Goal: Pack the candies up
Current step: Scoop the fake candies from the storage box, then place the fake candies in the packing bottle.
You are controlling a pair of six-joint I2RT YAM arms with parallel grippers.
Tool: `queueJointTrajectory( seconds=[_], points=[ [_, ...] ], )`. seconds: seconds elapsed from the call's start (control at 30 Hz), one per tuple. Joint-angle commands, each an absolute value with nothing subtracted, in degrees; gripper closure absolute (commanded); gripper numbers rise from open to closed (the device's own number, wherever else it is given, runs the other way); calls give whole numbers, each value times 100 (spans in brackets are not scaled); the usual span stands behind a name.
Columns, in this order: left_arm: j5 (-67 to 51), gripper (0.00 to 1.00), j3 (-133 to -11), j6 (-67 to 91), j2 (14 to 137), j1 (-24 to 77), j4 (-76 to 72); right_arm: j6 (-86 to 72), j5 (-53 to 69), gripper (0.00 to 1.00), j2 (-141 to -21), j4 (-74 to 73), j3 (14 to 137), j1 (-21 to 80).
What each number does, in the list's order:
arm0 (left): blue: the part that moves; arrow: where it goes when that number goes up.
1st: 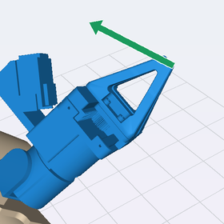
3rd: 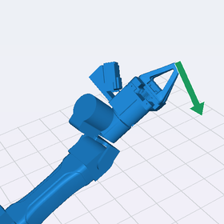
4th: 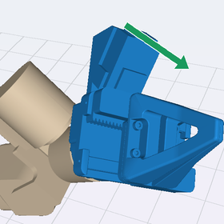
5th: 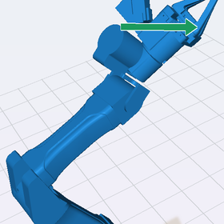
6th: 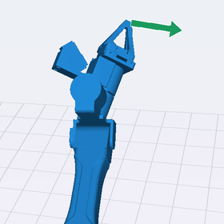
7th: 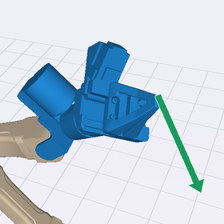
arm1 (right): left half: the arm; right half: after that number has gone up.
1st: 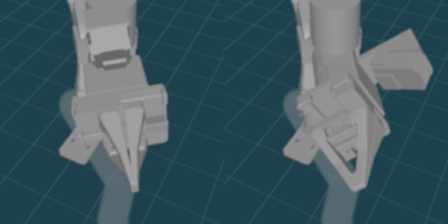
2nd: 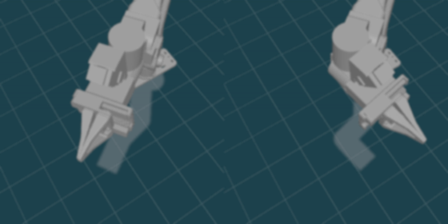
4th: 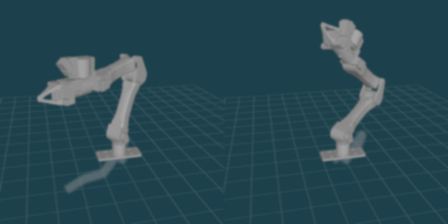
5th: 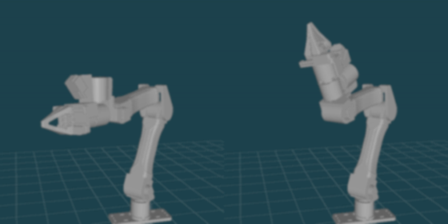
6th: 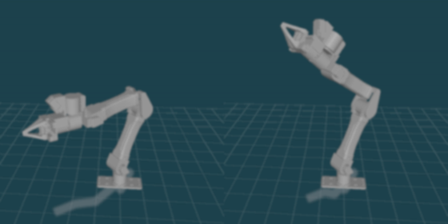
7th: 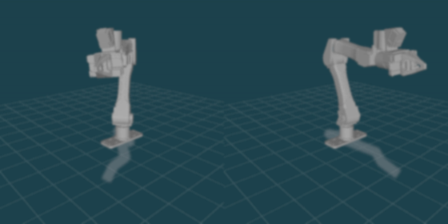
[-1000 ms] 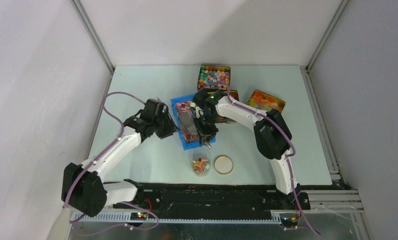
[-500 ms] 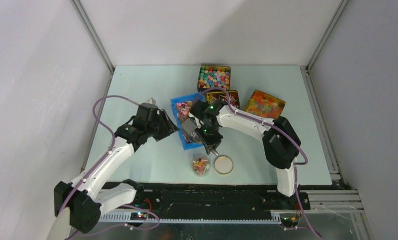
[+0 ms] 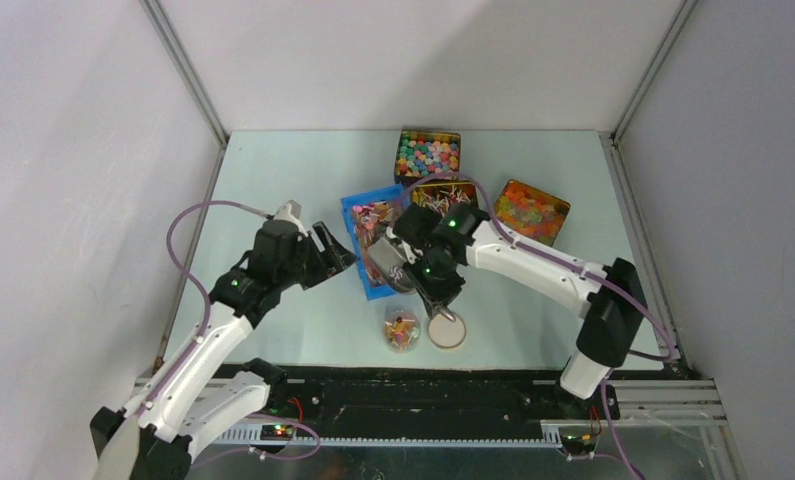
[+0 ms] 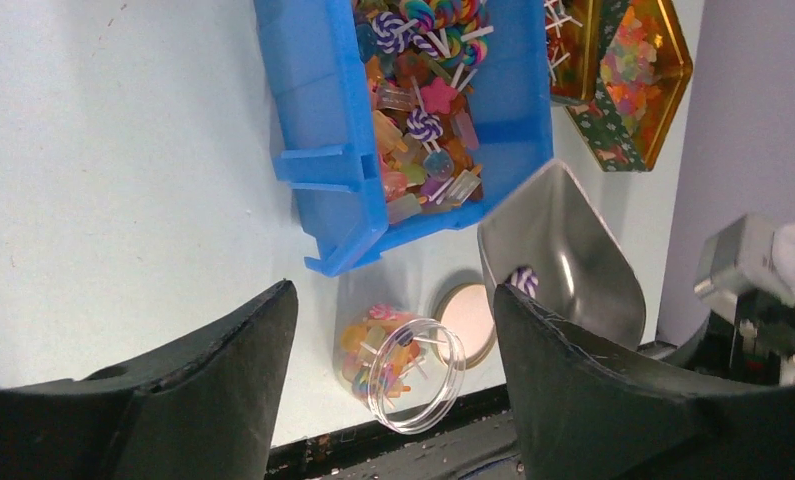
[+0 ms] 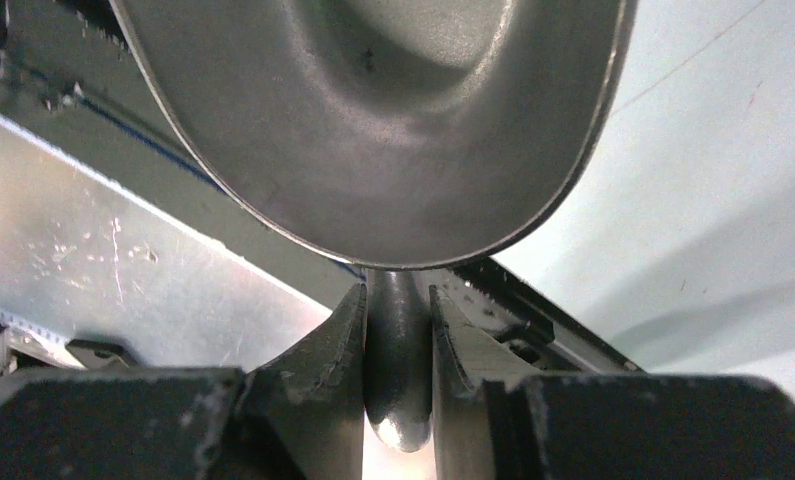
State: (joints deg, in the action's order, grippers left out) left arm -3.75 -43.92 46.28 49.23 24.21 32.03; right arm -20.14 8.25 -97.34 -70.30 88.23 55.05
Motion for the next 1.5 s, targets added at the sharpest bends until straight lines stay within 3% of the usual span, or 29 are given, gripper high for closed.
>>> queueJointTrajectory(
  seconds=[0.0,0.13,0.63,1.0,1.47],
  points=[
    [-586,21,-4199,4523,4619,2450,3003,-2286,913,100,-9189,-7385,8518,5805],
    [-658,16,-3946,4641,4341,2452,2880,-2475,1074,100,-8831,-7616,8261,6096],
    [-824,15,-3347,5115,4218,2757,2358,-2835,2693,100,-7802,-7704,7025,6497],
    [-746,14,-3295,5196,4268,2890,2352,-2771,4193,100,-8035,-7110,6794,6285],
    [-710,14,-3266,5195,4188,2935,2448,-2760,5009,100,-8570,-6599,6485,5815]
  ],
)
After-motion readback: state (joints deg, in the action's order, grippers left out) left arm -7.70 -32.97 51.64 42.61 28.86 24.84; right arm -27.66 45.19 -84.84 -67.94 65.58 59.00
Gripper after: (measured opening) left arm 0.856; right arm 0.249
